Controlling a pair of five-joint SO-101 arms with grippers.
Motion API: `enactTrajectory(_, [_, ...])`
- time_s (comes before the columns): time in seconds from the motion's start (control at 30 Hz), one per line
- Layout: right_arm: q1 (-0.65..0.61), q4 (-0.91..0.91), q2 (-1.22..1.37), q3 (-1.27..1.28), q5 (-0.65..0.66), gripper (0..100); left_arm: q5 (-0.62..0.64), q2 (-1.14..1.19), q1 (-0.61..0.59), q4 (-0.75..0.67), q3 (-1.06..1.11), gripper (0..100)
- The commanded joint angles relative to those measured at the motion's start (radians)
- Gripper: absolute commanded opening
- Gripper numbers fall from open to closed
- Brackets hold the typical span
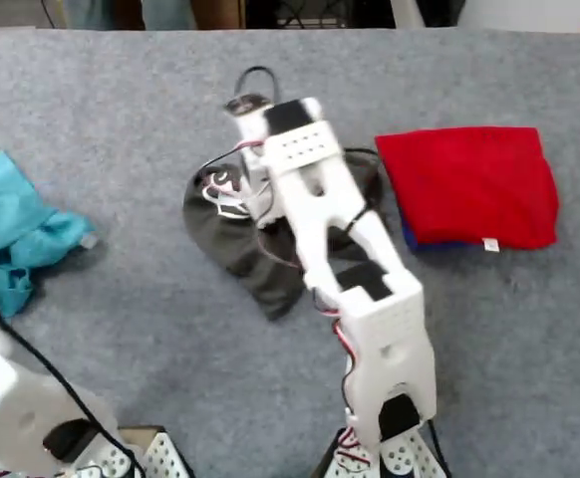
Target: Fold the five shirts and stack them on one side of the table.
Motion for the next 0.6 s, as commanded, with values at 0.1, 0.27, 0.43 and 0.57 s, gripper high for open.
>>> enactTrajectory(0.1, [-0.032,-0.041,0.047,-0.012,-0.009,19.4,-0.005,0.233,-0.110,0.172,-0.452,3])
enactTrajectory(0.27, [-0.031,0.018,0.018,-0.022,-0.008,4.0,0.002,0.381,-0.150,0.437,-0.832,3])
enactTrajectory(0.43, [-0.034,0.037,-0.087,-0.031,-0.008,1.5,0.002,0.473,-0.151,0.720,-1.185,3])
enactTrajectory(0.57, [-0.072,0.038,-0.259,-0.028,-0.005,1.5,0.002,0.500,-0.143,0.931,-1.417,3])
